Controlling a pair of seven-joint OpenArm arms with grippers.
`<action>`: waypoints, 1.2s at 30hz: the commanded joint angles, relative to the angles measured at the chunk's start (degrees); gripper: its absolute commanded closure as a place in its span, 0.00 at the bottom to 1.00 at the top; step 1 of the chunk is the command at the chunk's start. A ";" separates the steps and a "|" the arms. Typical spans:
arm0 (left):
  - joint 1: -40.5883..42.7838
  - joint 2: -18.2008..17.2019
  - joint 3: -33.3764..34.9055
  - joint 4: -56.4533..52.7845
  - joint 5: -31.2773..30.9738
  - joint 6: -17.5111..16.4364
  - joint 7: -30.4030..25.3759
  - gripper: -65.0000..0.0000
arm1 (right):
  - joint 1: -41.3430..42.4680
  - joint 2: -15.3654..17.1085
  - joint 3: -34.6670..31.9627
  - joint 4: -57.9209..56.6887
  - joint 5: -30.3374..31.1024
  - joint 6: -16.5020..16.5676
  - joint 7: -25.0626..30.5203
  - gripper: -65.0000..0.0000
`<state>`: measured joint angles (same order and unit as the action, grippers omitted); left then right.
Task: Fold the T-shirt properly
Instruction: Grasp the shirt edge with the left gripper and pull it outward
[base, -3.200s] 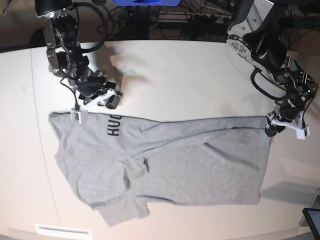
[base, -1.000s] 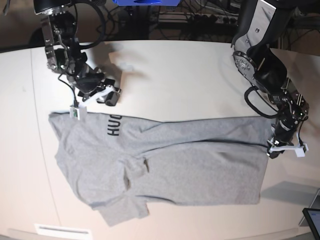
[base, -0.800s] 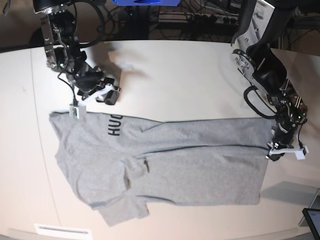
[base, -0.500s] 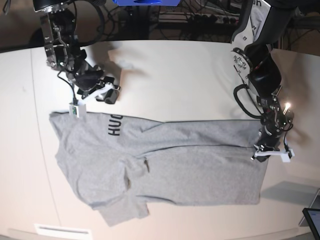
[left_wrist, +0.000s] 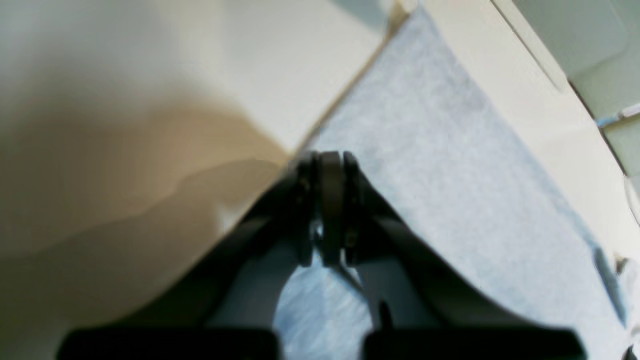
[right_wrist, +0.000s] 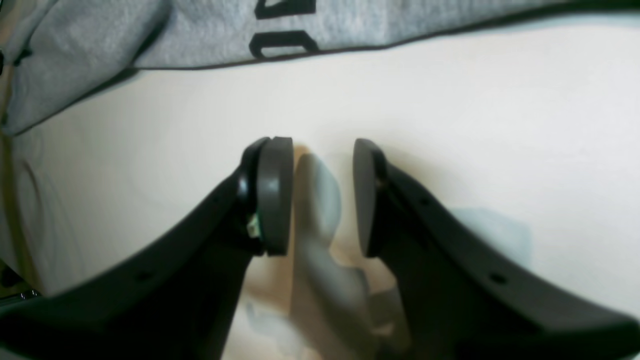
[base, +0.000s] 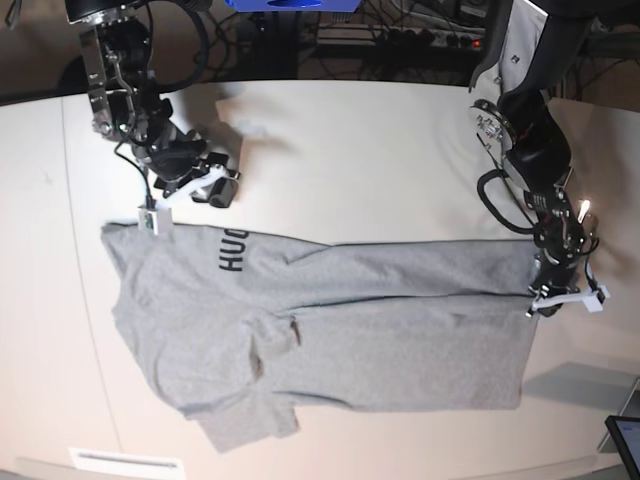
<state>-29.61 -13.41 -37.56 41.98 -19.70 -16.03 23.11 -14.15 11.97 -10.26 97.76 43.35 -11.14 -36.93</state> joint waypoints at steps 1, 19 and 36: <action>-1.65 -1.40 -0.11 0.71 -0.47 -0.10 -1.53 1.00 | -0.48 0.38 0.02 -0.04 -0.85 -1.57 -2.59 0.69; -1.38 -1.49 -0.37 0.88 -1.00 4.21 -5.40 1.00 | -0.66 0.38 0.02 -0.13 -0.85 -1.57 -2.59 0.69; -1.30 -1.58 -0.02 0.88 -0.47 5.61 -9.97 0.63 | -0.66 0.38 -0.07 -0.13 -0.85 -1.57 -2.68 0.69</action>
<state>-29.30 -13.96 -37.54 41.63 -19.77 -10.24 14.52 -14.17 11.97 -10.26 97.78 43.33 -11.14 -36.91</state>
